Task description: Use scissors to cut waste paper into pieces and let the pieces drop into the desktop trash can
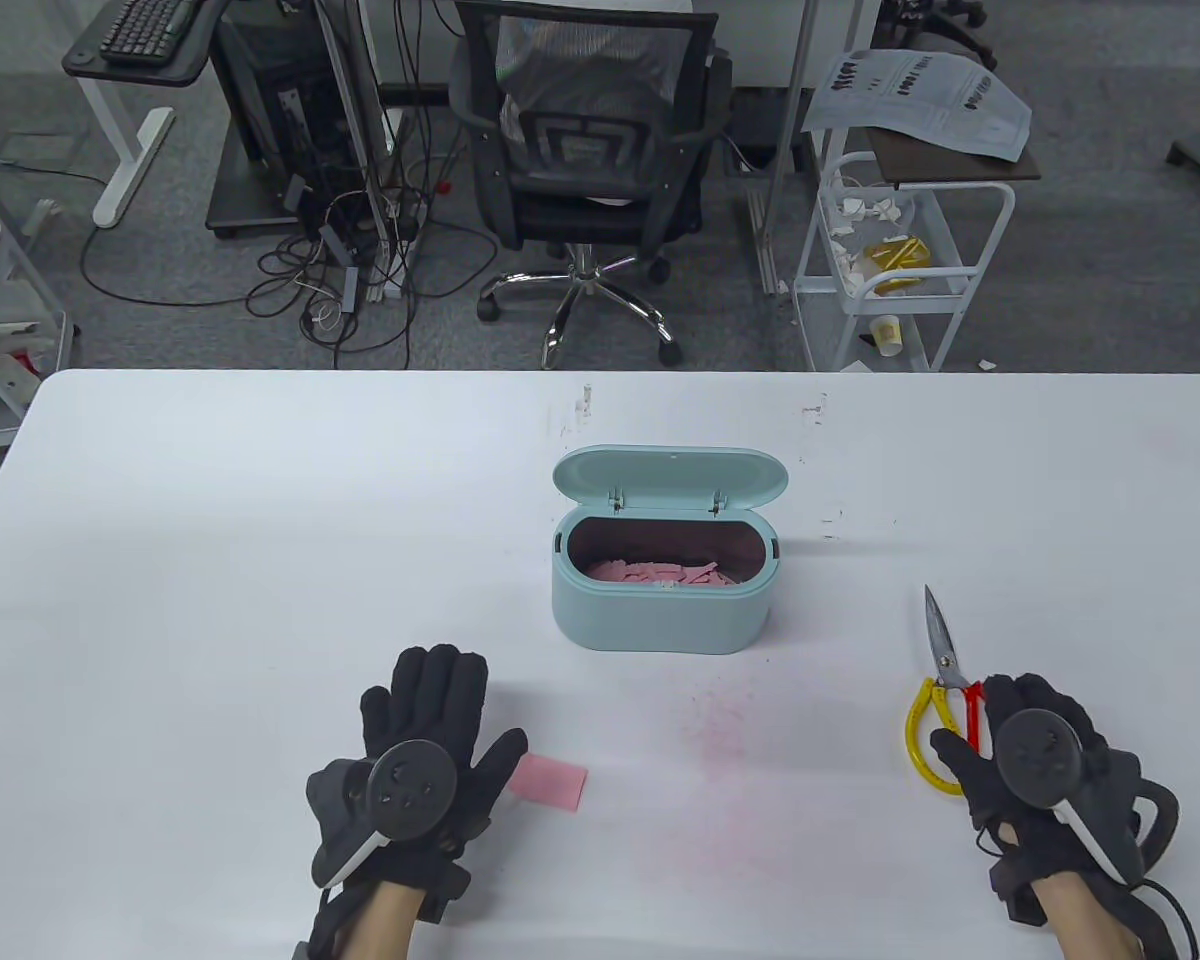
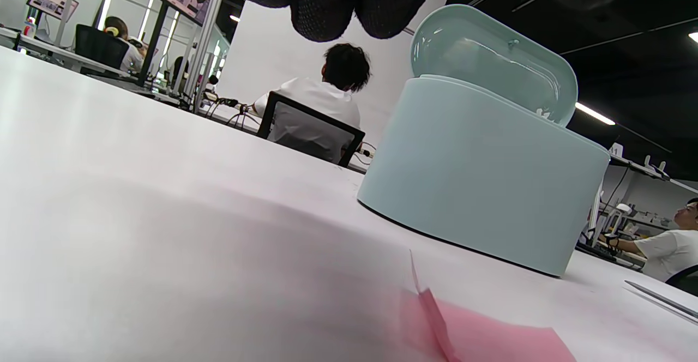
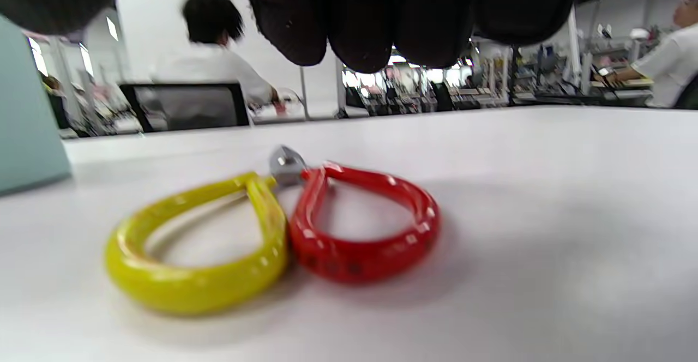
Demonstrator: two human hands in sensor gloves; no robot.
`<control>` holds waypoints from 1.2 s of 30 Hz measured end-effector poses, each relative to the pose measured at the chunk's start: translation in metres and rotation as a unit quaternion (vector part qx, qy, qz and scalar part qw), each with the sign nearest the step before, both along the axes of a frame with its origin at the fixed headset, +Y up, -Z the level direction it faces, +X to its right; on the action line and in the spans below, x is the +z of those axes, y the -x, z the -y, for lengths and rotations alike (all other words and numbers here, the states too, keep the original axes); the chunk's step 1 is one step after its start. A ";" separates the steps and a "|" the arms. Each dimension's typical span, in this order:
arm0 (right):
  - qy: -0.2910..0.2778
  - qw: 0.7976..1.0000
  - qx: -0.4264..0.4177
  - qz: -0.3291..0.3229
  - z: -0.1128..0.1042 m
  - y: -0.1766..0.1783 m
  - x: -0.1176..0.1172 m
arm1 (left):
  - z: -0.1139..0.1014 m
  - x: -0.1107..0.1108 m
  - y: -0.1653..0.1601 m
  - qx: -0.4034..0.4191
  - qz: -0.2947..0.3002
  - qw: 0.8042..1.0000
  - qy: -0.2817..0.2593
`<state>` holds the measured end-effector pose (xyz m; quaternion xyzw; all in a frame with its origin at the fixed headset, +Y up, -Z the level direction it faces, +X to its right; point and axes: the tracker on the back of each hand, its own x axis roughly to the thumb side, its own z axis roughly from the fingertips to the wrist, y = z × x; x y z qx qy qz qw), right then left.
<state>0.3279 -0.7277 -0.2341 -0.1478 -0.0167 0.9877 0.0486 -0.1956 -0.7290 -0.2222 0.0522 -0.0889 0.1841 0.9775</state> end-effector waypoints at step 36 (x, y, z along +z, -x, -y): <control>-0.001 0.963 -0.193 0.188 0.029 -0.021 -0.025 | 0.001 0.000 -0.006 0.000 0.009 1.000 0.018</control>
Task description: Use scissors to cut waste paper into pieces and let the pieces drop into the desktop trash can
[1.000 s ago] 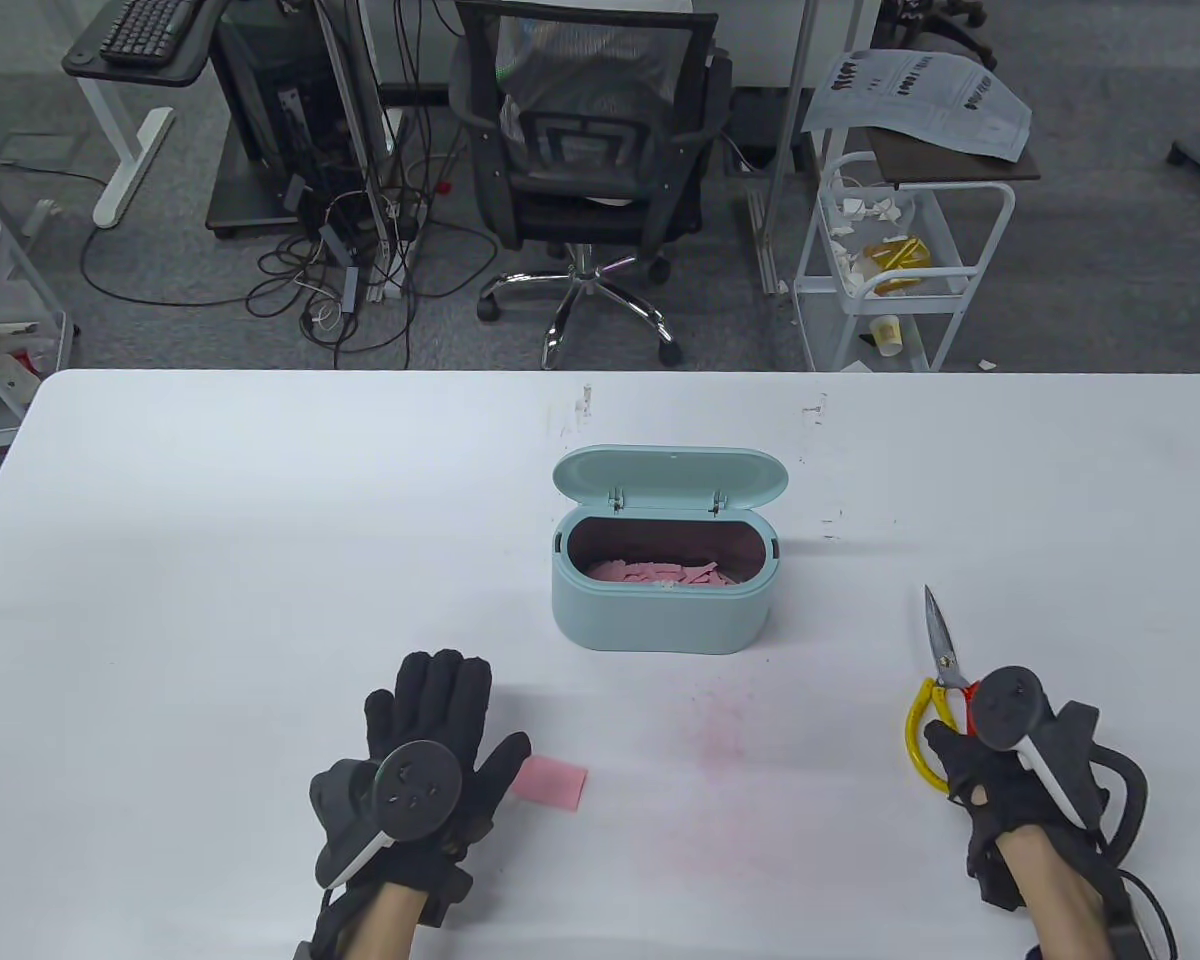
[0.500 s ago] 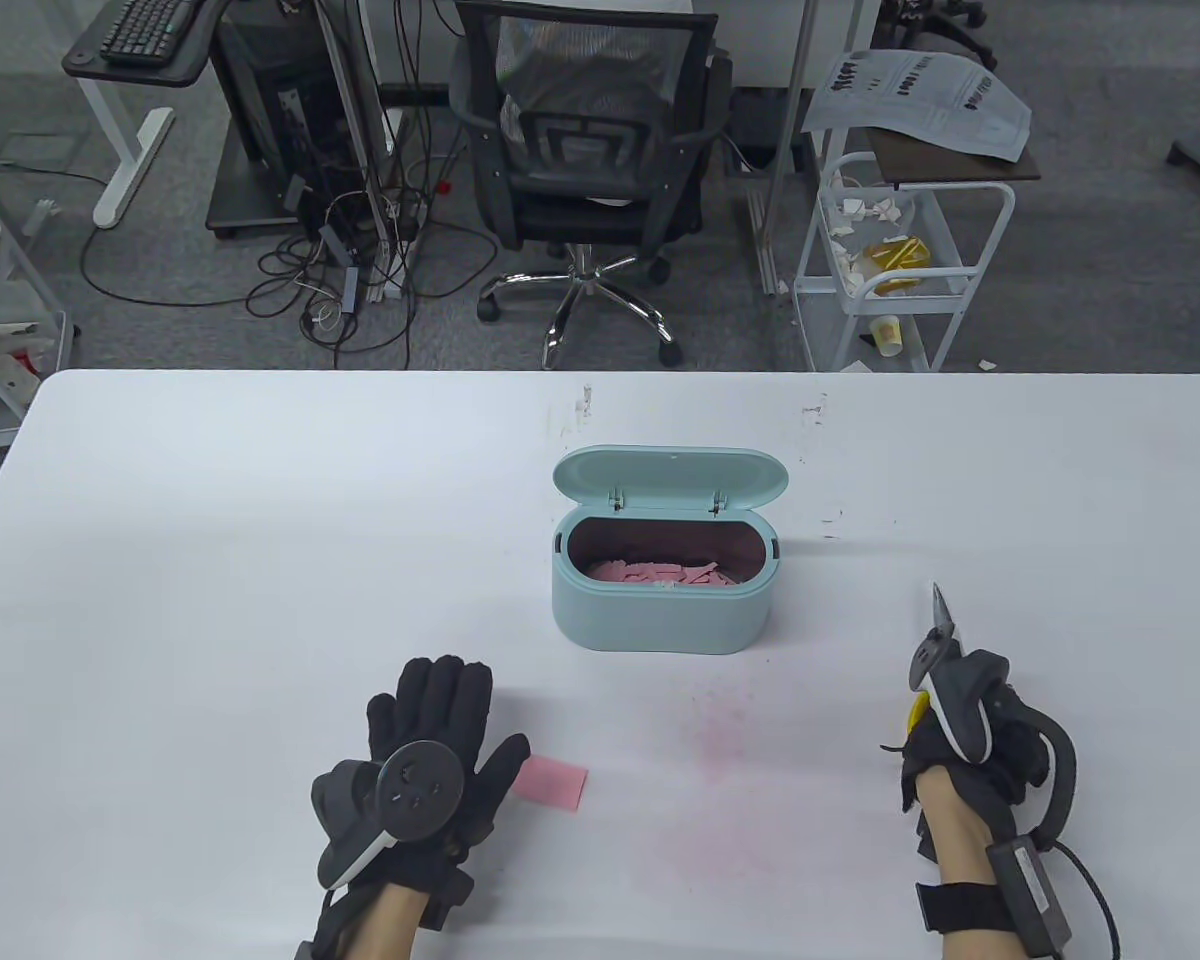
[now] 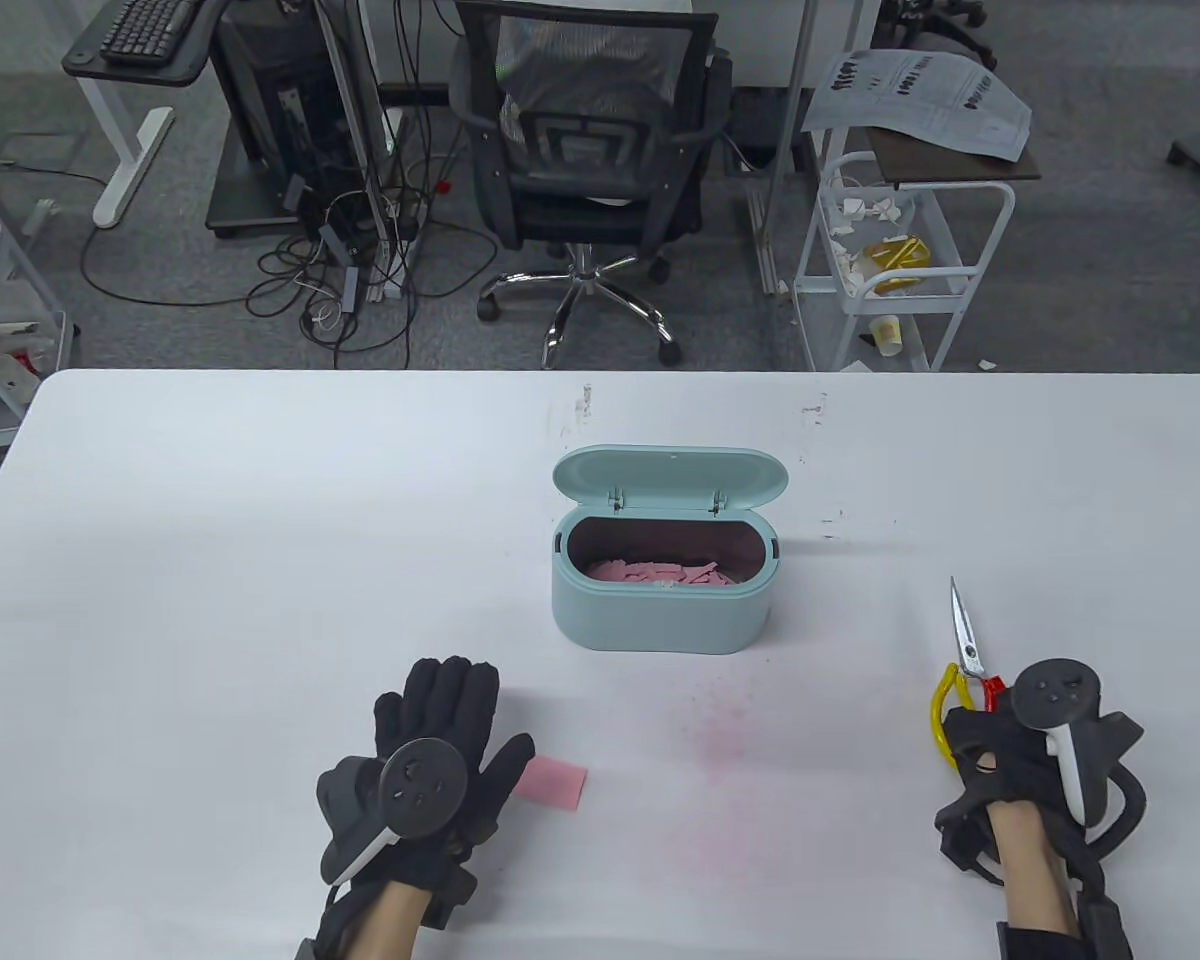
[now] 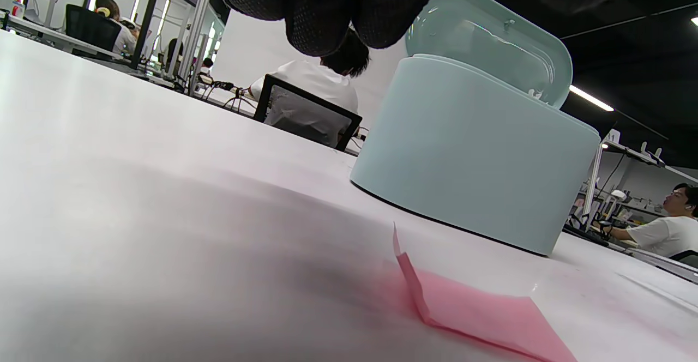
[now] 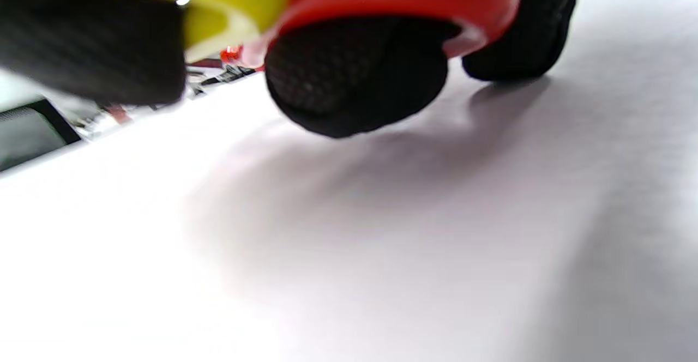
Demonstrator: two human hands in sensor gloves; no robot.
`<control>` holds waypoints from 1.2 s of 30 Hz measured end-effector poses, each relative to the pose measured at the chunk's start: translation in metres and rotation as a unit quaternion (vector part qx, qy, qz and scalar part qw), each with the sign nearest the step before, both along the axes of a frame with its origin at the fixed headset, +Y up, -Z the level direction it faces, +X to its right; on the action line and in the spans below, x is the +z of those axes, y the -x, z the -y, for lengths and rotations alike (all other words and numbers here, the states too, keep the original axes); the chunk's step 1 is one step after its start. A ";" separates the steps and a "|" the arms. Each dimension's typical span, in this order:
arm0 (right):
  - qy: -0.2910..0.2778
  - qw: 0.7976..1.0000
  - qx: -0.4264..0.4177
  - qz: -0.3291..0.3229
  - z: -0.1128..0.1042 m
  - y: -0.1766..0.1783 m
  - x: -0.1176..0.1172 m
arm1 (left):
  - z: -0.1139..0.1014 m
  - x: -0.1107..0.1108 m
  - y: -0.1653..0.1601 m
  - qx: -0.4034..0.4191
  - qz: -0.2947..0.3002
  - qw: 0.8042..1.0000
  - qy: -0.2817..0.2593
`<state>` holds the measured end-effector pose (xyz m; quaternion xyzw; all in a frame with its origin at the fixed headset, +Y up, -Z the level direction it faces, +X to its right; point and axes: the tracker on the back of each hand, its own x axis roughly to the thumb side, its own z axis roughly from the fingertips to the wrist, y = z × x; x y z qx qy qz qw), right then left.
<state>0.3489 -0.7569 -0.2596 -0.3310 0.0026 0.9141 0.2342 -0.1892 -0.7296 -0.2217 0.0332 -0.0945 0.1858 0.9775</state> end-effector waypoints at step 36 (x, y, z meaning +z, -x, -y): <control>-0.354 0.795 -0.366 -0.329 -0.040 0.111 0.014 | 0.012 -0.008 -0.009 -0.078 -0.072 0.991 0.075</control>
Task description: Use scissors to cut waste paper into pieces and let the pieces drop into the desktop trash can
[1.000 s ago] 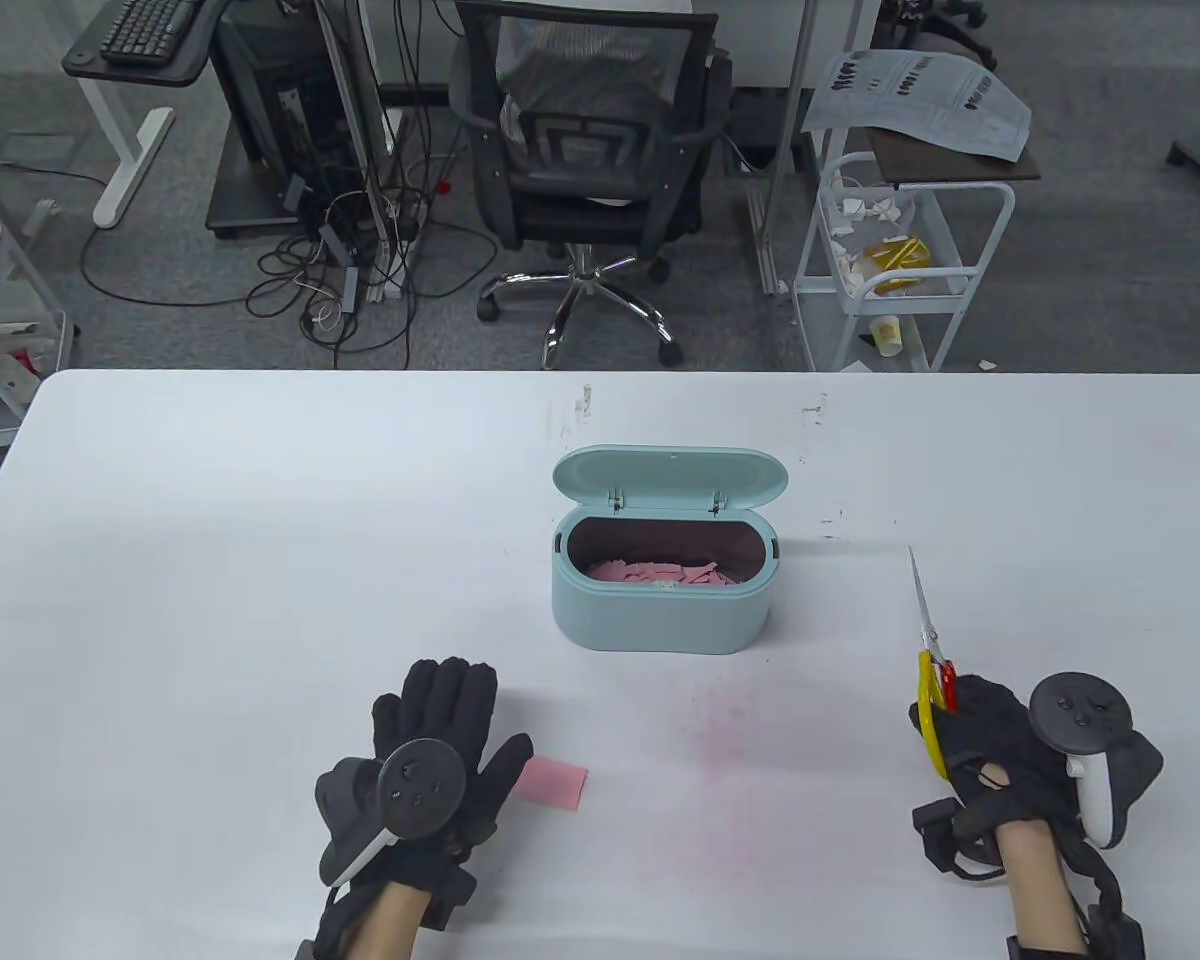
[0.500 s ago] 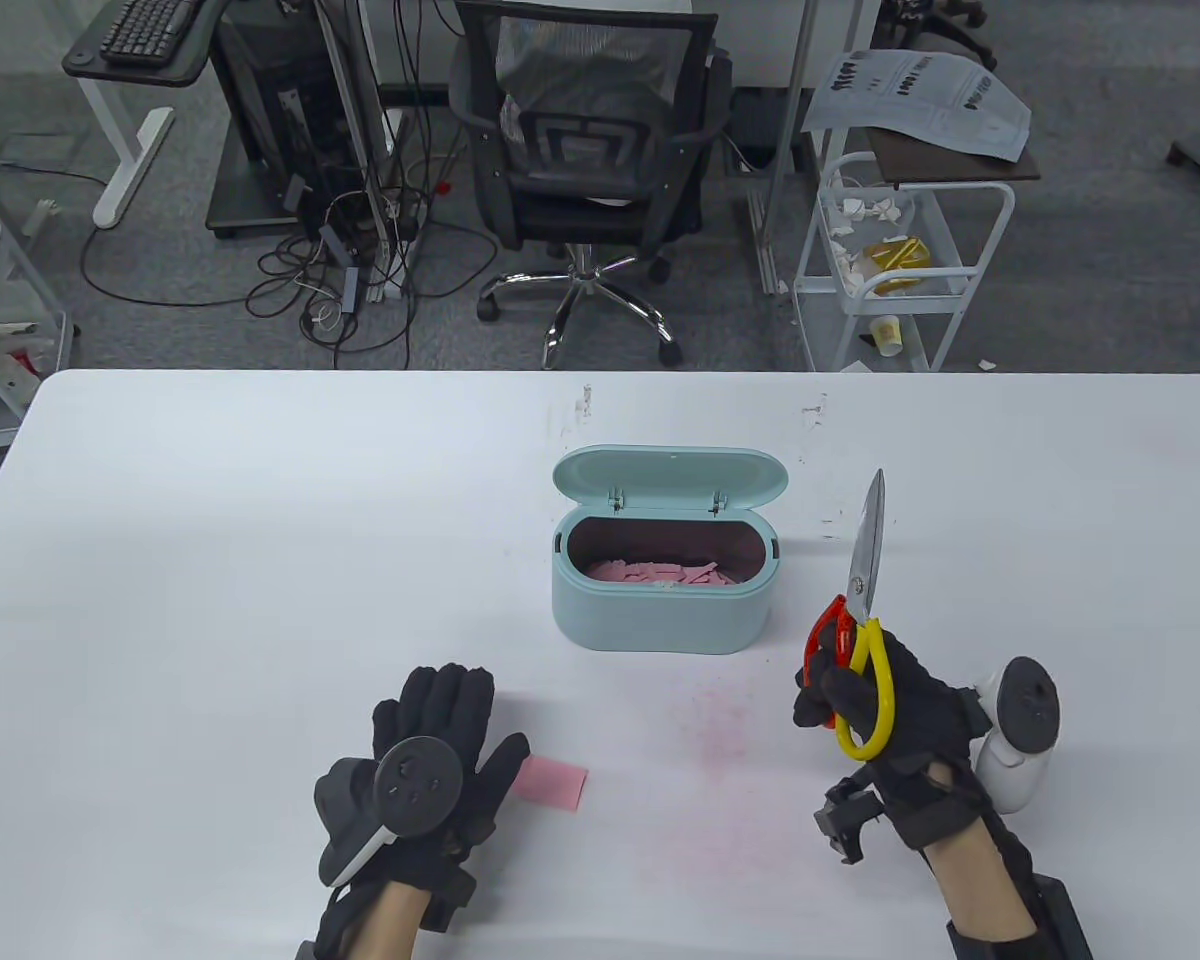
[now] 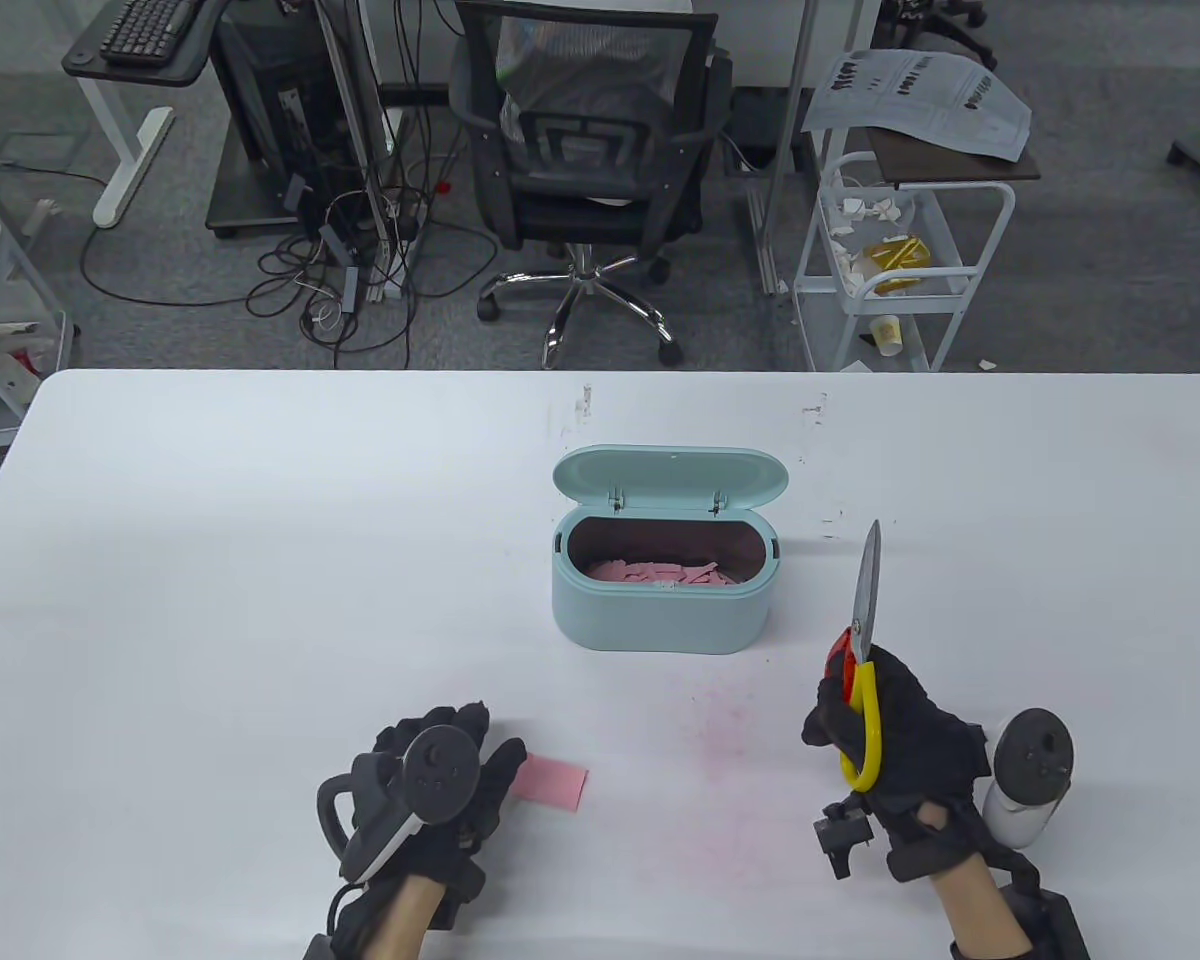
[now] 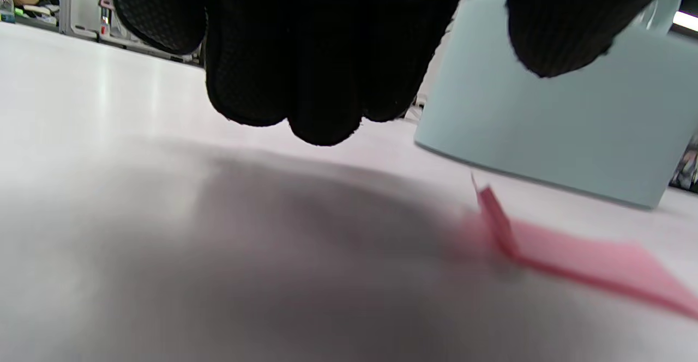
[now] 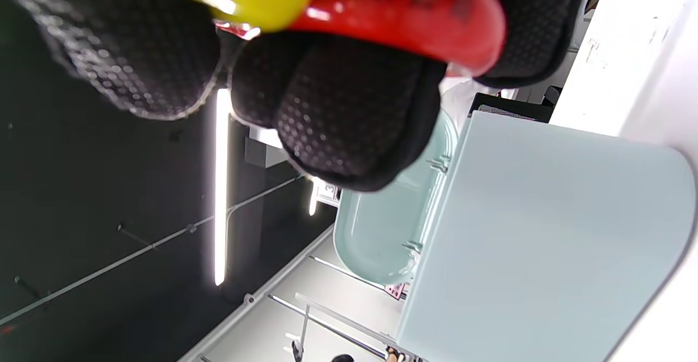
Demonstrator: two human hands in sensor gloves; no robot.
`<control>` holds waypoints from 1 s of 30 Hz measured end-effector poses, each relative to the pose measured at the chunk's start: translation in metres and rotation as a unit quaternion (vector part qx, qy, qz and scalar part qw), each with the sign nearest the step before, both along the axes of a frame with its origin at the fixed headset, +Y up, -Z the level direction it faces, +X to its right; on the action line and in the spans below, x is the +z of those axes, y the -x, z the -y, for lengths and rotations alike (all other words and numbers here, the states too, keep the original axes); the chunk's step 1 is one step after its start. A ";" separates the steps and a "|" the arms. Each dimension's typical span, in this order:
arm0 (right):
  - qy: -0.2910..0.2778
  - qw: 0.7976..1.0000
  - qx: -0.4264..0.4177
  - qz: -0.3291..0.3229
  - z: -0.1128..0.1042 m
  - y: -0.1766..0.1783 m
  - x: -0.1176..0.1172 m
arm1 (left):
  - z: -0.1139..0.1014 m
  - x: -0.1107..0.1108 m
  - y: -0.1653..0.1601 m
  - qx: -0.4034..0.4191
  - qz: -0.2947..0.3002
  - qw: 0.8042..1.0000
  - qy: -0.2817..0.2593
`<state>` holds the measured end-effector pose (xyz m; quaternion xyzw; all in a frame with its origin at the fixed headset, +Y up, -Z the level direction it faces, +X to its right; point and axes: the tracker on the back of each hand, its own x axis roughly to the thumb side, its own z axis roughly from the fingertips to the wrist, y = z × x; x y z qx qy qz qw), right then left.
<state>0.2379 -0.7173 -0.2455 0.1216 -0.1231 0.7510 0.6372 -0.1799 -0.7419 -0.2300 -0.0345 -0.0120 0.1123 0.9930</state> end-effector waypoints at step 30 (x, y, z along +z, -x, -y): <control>0.030 0.999 0.024 -0.003 0.009 0.008 0.000 | -0.012 -0.013 -0.024 0.225 0.009 0.974 -0.020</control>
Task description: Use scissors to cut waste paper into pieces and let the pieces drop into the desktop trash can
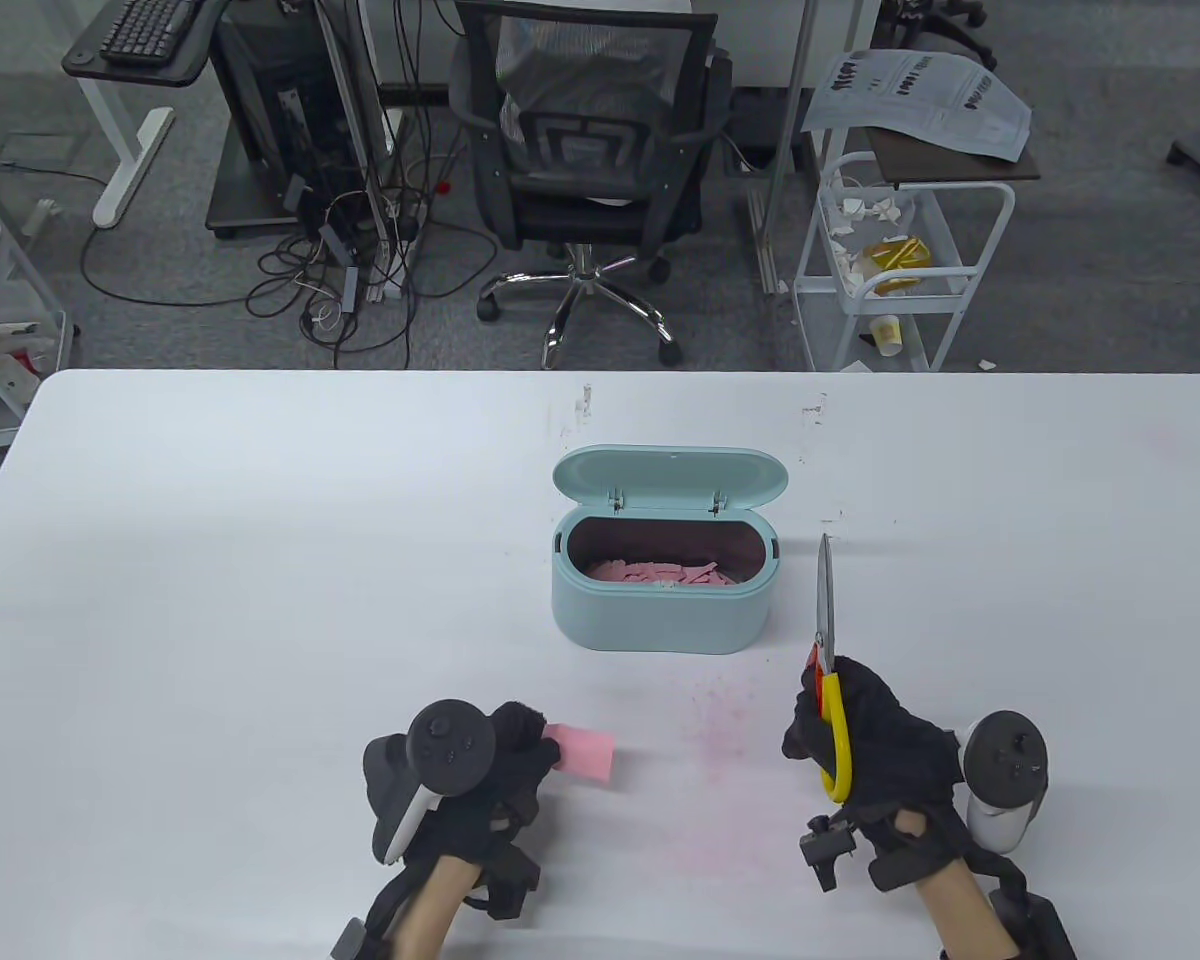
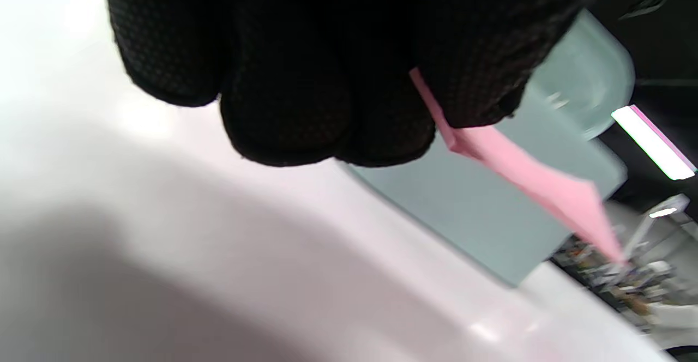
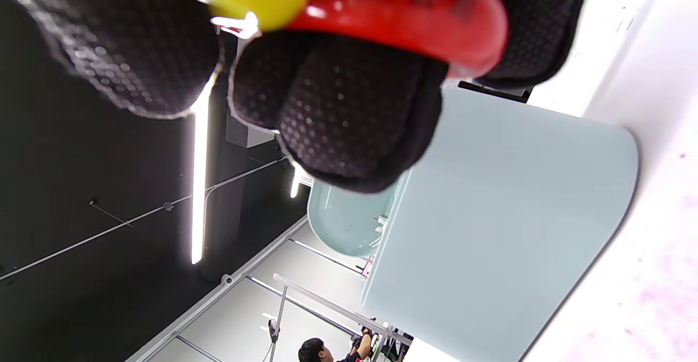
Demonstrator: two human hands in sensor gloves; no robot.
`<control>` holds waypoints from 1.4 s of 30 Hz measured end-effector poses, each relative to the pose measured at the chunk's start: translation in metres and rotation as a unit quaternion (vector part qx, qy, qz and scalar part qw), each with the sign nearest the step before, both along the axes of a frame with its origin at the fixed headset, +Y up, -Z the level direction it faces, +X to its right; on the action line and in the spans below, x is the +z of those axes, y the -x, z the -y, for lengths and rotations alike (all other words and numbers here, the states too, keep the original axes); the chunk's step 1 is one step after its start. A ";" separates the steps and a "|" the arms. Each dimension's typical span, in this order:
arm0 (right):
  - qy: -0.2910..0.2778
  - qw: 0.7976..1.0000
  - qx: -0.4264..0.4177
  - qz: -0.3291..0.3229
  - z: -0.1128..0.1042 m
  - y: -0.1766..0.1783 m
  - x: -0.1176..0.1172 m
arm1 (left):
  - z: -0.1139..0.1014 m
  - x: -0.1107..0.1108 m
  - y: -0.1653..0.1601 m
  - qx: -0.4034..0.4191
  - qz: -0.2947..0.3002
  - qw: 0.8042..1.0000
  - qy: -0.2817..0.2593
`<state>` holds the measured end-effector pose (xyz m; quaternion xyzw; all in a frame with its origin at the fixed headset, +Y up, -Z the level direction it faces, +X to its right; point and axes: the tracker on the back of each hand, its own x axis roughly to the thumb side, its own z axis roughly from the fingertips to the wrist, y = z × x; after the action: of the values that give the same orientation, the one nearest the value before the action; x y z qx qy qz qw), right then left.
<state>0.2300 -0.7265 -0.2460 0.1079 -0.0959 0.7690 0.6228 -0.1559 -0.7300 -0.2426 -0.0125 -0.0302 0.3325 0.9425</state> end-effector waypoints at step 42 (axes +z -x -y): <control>0.156 0.988 -0.018 -0.010 0.043 0.013 -0.027 | -0.030 -0.107 -0.054 0.216 -0.107 0.966 -0.091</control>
<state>0.2171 -0.7693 -0.2732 0.0151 0.0294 0.7621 0.6466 -0.1024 -0.7000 -0.3495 0.1162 0.0390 0.5232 0.8434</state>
